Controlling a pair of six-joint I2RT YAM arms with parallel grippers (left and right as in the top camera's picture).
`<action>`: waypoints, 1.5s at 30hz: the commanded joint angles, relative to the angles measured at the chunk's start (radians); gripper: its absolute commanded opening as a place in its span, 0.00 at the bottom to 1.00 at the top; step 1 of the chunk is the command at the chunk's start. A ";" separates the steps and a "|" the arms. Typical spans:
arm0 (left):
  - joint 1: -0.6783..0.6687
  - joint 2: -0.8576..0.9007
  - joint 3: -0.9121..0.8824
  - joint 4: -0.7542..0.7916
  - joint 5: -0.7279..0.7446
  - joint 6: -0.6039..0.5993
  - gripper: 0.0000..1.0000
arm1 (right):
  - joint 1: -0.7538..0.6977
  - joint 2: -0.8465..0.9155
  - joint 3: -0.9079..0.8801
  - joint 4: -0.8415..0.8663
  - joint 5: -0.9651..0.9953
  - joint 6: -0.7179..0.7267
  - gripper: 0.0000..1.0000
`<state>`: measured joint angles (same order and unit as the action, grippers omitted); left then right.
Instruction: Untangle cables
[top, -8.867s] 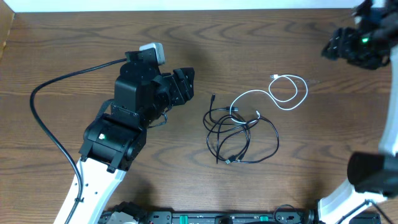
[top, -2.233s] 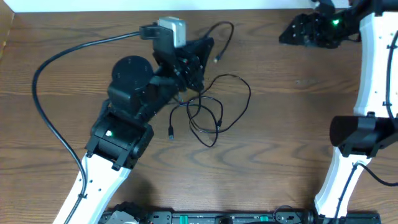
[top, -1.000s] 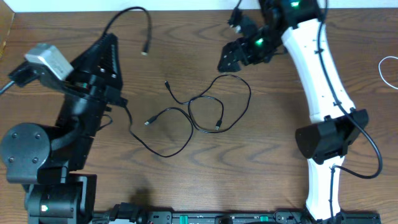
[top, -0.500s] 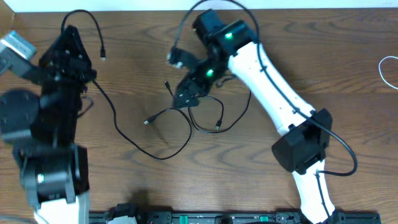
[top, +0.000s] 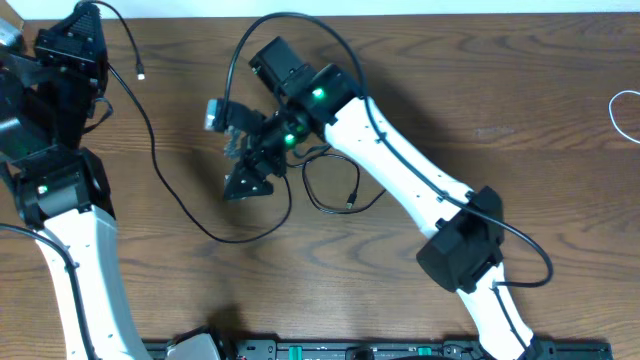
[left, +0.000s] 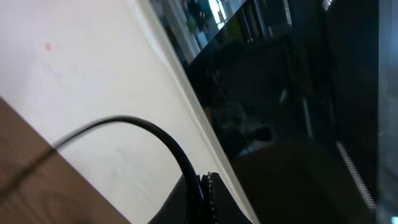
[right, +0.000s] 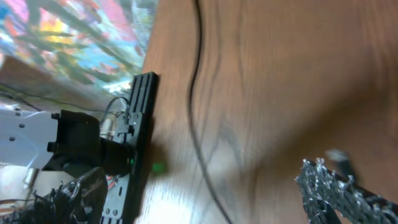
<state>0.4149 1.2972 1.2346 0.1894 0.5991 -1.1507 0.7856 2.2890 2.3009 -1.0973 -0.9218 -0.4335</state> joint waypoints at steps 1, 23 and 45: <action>0.013 -0.004 0.016 0.014 0.119 -0.081 0.08 | 0.042 0.068 -0.007 0.027 -0.089 0.033 0.95; 0.013 -0.005 0.016 0.015 0.176 -0.081 0.07 | 0.169 0.235 -0.006 0.477 0.216 0.447 0.01; 0.013 -0.004 0.015 -0.111 0.176 0.019 0.43 | -0.124 -0.034 -0.006 -0.130 0.396 0.425 0.01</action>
<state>0.4248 1.3006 1.2346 0.1020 0.7589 -1.1824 0.6964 2.4222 2.2871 -1.2118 -0.5415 0.0212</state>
